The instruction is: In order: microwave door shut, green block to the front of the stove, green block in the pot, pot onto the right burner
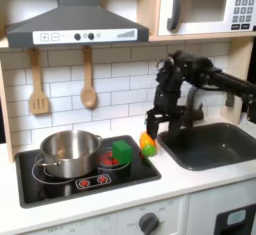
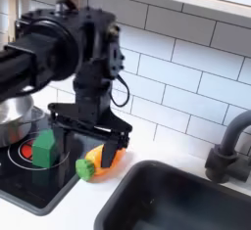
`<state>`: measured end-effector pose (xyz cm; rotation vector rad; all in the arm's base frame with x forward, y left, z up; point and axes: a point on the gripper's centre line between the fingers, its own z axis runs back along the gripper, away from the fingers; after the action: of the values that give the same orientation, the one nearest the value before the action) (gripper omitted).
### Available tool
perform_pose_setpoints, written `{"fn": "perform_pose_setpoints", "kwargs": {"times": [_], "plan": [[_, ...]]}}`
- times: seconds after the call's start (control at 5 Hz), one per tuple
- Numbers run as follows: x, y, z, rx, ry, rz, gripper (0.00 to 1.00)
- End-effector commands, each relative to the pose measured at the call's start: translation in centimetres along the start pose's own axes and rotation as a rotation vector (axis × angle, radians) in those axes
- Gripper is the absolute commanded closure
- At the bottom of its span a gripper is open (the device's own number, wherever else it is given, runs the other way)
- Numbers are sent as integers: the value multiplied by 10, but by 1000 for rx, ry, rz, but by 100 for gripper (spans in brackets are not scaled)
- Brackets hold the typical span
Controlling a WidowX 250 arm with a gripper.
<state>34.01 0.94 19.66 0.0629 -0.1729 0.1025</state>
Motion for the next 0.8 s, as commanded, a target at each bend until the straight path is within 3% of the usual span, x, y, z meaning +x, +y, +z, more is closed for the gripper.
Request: {"fn": "perform_pose_setpoints", "kwargs": {"times": [0.0, 0.2, 0.6], "plan": [[5, 2, -2, -42, 33, 37, 0], [9, 0, -2, -71, 51, 55, 0], [22, 8, -11, -64, 70, 111, 0]]}}
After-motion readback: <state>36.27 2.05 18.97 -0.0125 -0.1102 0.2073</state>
